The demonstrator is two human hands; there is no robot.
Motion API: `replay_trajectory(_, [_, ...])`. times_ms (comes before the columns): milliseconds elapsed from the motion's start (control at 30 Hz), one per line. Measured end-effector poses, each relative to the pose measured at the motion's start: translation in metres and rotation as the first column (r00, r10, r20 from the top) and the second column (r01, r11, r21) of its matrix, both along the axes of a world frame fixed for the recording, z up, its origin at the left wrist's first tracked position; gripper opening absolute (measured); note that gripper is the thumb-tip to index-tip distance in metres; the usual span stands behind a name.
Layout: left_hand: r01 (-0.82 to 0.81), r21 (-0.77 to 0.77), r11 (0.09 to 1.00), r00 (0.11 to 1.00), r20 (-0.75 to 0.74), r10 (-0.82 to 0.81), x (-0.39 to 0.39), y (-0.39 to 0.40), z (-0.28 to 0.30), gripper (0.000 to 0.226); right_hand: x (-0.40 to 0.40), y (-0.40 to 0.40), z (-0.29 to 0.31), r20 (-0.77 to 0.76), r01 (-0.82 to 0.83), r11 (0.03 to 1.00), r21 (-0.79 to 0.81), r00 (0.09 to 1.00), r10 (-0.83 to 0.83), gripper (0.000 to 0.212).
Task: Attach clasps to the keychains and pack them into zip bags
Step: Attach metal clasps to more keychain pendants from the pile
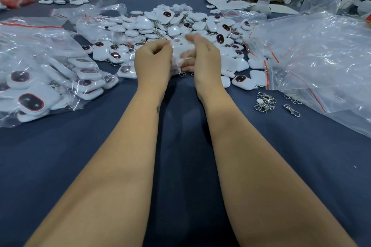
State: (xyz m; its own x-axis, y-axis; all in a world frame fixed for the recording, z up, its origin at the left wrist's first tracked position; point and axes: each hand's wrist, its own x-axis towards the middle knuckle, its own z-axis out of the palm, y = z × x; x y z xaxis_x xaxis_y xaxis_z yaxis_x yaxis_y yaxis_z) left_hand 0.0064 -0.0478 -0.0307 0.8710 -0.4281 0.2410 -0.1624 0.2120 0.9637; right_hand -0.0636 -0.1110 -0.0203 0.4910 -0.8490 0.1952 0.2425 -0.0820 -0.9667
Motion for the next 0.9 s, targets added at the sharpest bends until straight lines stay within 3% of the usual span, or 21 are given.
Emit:
replay_trajectory(100, [-0.116,-0.017,0.993,0.988,-0.100,0.114,0.005,0.000,-0.001,0.024,-0.002,-0.005,0.001,0.088,0.040,0.999,0.029,0.995,-0.042,0.021])
replay_trajectory(233, [-0.333,-0.155,0.930,0.935,-0.177,0.306,0.012,0.003,0.003,0.015,0.000,-0.009,-0.010,-0.158,0.156,0.966,-0.204,0.969,-0.190,0.033])
replay_trajectory(333, [-0.368,-0.258,0.893,0.930,-0.103,0.353,0.004,0.005,0.008,0.019,0.003,-0.010,-0.018,-0.398,-0.006,0.882,-0.471,0.894,-0.206,0.048])
replay_trajectory(433, [-0.337,-0.261,0.905,0.932,0.041,0.359,-0.003,0.005,0.009,0.026,0.007,-0.009,-0.024,-0.628,-0.314,0.627,-0.713,0.683,-0.373,0.046])
replay_trajectory(500, [-0.233,-0.196,0.952,0.958,0.122,0.260,-0.006,0.003,0.005,0.029,0.008,-0.008,-0.027,-0.654,-0.399,0.537,-0.744,0.602,-0.458,0.034])
replay_trajectory(600, [-0.013,0.042,0.999,0.987,0.159,0.006,-0.009,-0.004,-0.001,0.032,0.007,-0.006,-0.026,-0.628,-0.309,0.584,-0.751,0.608,-0.485,0.025])
replay_trajectory(667, [0.057,0.175,0.983,0.986,0.142,-0.083,-0.009,-0.006,-0.004,0.032,0.008,-0.006,-0.026,-0.621,-0.336,0.538,-0.773,0.574,-0.534,0.030])
replay_trajectory(800, [-0.021,0.257,0.966,0.988,0.155,-0.020,-0.005,-0.005,-0.007,0.029,0.007,-0.005,-0.027,-0.574,-0.369,0.440,-0.819,0.561,-0.597,0.030])
replay_trajectory(900, [-0.105,0.370,0.923,0.974,0.226,0.021,-0.004,-0.003,-0.008,0.027,0.007,-0.005,-0.026,-0.541,-0.321,0.439,-0.839,0.587,-0.603,0.020])
